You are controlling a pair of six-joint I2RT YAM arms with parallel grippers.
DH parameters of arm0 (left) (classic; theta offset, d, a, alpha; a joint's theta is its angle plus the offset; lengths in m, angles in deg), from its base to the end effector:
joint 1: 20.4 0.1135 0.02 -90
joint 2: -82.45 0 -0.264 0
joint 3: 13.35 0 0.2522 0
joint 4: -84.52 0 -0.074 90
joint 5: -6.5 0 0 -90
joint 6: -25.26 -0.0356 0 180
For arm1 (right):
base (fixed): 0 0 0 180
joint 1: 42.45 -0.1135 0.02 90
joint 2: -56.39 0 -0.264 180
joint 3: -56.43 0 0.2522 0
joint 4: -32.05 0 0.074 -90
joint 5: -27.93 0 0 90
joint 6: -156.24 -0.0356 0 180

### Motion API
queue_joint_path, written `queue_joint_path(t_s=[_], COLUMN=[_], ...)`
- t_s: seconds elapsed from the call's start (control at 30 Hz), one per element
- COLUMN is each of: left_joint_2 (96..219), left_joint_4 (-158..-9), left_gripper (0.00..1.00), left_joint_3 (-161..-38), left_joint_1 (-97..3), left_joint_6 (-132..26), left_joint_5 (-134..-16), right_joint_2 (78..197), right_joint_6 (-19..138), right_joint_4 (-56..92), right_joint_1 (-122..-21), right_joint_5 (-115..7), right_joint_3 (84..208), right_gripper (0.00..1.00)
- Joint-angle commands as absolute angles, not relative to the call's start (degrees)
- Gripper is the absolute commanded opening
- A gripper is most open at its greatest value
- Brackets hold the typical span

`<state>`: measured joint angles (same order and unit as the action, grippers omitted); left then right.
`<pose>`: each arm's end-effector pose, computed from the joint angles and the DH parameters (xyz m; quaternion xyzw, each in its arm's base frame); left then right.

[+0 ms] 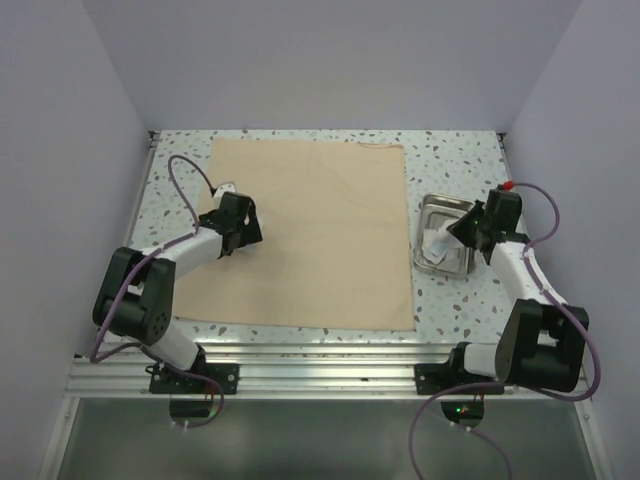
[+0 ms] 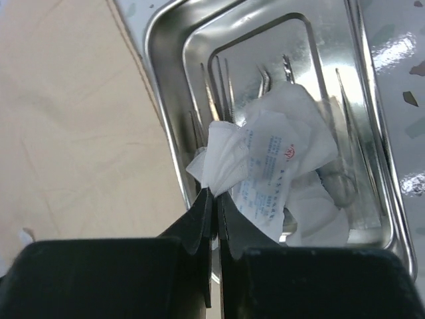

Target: Prepare the surgical pack

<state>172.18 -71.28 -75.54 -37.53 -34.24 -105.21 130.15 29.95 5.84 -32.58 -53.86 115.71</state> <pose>0.2989 -0.0783 0.1768 -0.1693 0.9144 0.0328 0.3663 0.2700 -0.0418 0.2327 0.3279 0.8457 0.1584 0.3902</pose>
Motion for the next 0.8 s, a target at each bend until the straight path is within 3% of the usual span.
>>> queue_joint_path(t_s=[0.0, 0.07, 0.1, 0.2, 0.3, 0.43, 0.77], left_joint_2=[174.11, 175.08, 175.35, 176.4, 177.11, 177.46, 178.43], left_joint_4=[-70.38, -70.29, -70.29, -70.21, -70.38, -71.34, -72.05], left_gripper=[0.95, 0.94, 0.93, 0.89, 0.84, 0.51, 0.12], left_joint_3=[-77.47, -77.56, -77.56, -77.74, -77.83, -78.0, -78.09], left_joint_1=[-37.1, -36.75, -36.57, -36.49, -36.49, -36.48, -36.4], left_joint_6=[-36.53, -36.79, -36.79, -37.05, -37.23, -38.11, -38.02], left_joint_5=[-107.14, -107.49, -107.23, -106.0, -105.82, -103.45, -100.64], right_joint_2=[132.85, 135.12, 135.75, 134.45, 130.23, 127.15, 125.38], right_joint_6=[33.1, 32.49, 32.4, 31.96, 32.58, 33.45, 33.28], right_joint_4=[4.31, 5.19, 4.76, 4.4, 4.67, 4.06, 5.55], right_joint_1=[-32.52, -32.34, -32.43, -32.43, -32.43, -32.43, -32.6], right_joint_5=[-59.08, -58.56, -58.29, -60.92, -61.89, -61.89, -57.16], right_joint_3=[116.16, 116.16, 116.85, 117.13, 116.78, 116.77, 116.25], right_gripper=[0.04, 0.3, 0.61, 0.75, 0.75, 0.75, 0.74])
